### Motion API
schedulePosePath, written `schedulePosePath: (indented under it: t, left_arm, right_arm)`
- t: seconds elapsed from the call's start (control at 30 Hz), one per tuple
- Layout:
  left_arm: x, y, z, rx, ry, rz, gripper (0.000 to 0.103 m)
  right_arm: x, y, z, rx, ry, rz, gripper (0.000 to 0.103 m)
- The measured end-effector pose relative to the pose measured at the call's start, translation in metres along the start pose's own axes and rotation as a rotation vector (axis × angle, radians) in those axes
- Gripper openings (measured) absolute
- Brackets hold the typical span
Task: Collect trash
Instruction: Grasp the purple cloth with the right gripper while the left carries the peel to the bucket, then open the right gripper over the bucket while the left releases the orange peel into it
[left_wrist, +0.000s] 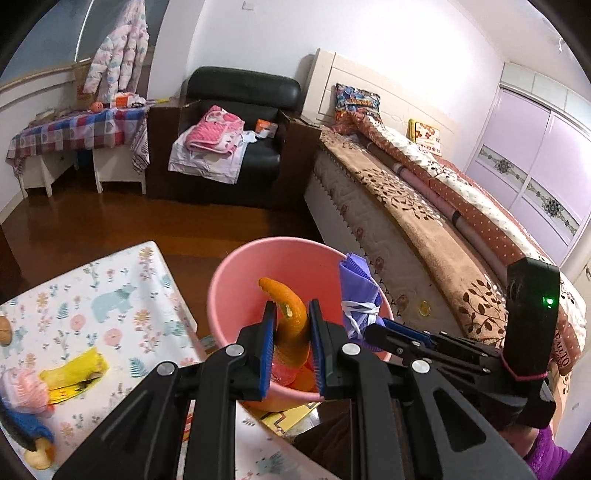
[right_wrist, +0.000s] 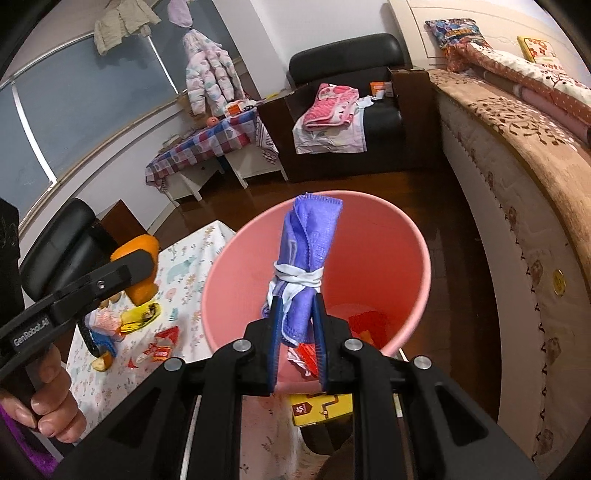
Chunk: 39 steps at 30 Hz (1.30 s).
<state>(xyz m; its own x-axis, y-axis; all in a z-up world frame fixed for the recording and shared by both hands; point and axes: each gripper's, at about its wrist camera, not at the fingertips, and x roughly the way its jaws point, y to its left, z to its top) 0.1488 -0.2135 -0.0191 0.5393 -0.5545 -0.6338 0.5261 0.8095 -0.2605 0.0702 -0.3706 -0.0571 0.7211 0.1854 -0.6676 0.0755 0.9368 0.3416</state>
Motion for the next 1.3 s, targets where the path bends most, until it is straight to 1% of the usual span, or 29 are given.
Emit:
schedulePosePath:
  t: [0.23,0.47,0.6,0.97,1.1,1.13,1.2,1.3]
  left_arm:
    - [0.026,-0.007,-0.005,0.012,0.045,0.008,0.017]
    - [0.047,-0.016,-0.009,0.034,0.08,0.007,0.018]
    - [0.052,-0.019,-0.011,0.037,0.09,0.003,0.018]
    - [0.053,-0.017,-0.011,0.032,0.086,0.005,0.018]
    - [0.054,-0.017,-0.011,0.027,0.085,0.011,0.022]
    - [0.053,-0.017,-0.011,0.027,0.085,0.014,0.027]
    - [0.053,-0.016,-0.011,0.027,0.082,0.024,0.04]
    - [0.051,-0.015,-0.011,0.024,0.077,0.026,0.045]
  right_arm:
    - [0.005,-0.011,-0.003,0.014,0.015,-0.004,0.017]
    - [0.009,-0.013,-0.006,0.011,0.03,-0.008,0.017]
    - [0.009,-0.015,-0.007,0.015,0.033,-0.01,0.017]
    - [0.01,-0.014,-0.007,0.016,0.034,-0.011,0.017]
    - [0.009,-0.014,-0.008,0.017,0.034,-0.013,0.017]
    - [0.009,-0.015,-0.008,0.017,0.034,-0.014,0.017]
    - [0.009,-0.016,-0.008,0.019,0.034,-0.017,0.017]
    - [0.008,-0.016,-0.008,0.019,0.032,-0.021,0.017]
